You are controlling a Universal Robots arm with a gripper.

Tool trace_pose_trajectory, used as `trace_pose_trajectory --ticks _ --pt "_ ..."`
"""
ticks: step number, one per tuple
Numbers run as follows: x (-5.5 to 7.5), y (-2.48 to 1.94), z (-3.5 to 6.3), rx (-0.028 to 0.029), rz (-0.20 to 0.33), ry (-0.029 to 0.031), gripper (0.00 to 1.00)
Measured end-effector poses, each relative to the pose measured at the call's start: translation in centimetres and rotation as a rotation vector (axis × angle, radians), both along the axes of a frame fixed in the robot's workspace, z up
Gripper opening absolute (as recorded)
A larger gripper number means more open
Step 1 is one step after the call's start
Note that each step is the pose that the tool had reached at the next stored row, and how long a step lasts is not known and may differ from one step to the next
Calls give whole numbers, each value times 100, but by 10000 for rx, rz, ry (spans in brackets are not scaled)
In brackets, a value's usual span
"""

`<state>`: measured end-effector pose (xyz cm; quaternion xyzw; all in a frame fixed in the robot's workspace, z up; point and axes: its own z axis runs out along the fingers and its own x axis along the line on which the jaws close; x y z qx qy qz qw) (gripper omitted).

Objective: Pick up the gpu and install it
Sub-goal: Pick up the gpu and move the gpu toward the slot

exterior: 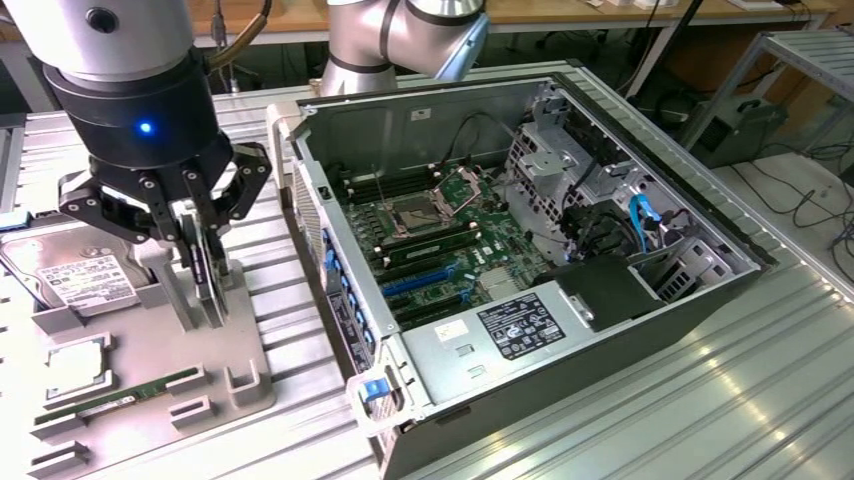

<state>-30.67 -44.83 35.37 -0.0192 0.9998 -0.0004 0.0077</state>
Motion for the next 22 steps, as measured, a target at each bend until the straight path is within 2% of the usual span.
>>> trace_pose_trajectory --ticks 4,12,16,22 --pt "0 0 18 -10 0 2 27" --pt "0 0 73 -73 0 2 27" --pt "0 0 96 -139 0 1 27" --pt "0 0 143 -178 0 4 27"
